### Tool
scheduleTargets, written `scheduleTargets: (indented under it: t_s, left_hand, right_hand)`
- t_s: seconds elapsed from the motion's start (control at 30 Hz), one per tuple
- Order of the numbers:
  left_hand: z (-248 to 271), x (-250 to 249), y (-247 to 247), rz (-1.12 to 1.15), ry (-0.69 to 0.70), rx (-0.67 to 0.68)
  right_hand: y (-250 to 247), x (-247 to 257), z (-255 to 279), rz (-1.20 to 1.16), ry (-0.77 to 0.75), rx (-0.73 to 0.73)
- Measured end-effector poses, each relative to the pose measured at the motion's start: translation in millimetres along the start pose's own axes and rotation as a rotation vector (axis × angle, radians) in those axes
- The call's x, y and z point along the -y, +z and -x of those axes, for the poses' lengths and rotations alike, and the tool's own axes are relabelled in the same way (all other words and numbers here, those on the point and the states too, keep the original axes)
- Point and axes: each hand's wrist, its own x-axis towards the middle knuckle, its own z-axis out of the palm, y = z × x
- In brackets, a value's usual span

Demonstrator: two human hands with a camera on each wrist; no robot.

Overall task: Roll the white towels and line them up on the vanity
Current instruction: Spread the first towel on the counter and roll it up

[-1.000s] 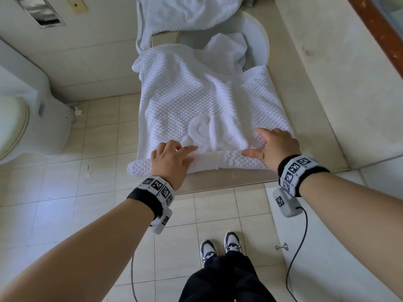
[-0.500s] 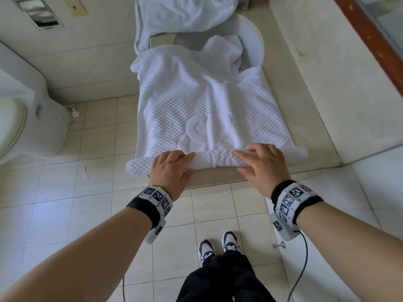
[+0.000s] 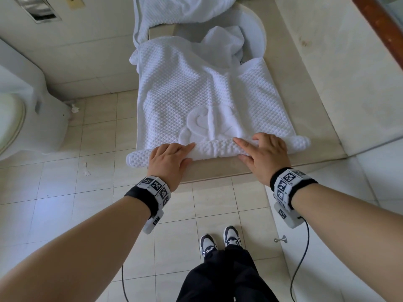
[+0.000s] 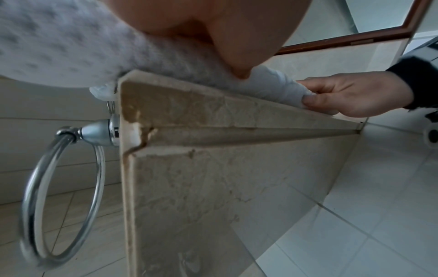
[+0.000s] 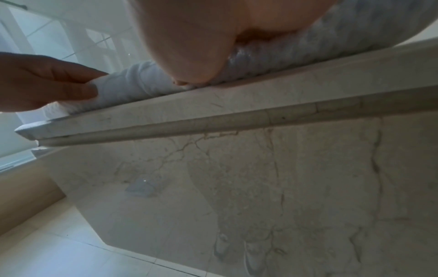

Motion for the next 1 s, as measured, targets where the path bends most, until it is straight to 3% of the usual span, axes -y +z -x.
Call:
scheduleTargets:
  t_s: [0.3,0.57,0.67,1.0]
  left_hand:
    - [-14,-2,-9,-0.074,-0.023,0.104]
    - [-16,-2,-23,-0.093,0.000,0.351]
    - [-23,-1,-25,-0.059,-0.023,0.411]
    - [-39,9,-22,-0.172,-0.059,0.346]
  right_hand:
    - [-13,-6,-18,0.031,-0.070,0.080]
    - [-33,-9,-30,-0.048,-0.153,0.419]
    - [-36,-10,-31,-0.122,-0.135,0.468]
    - [-28,-22,-53,-0.123,-0.107,0.444]
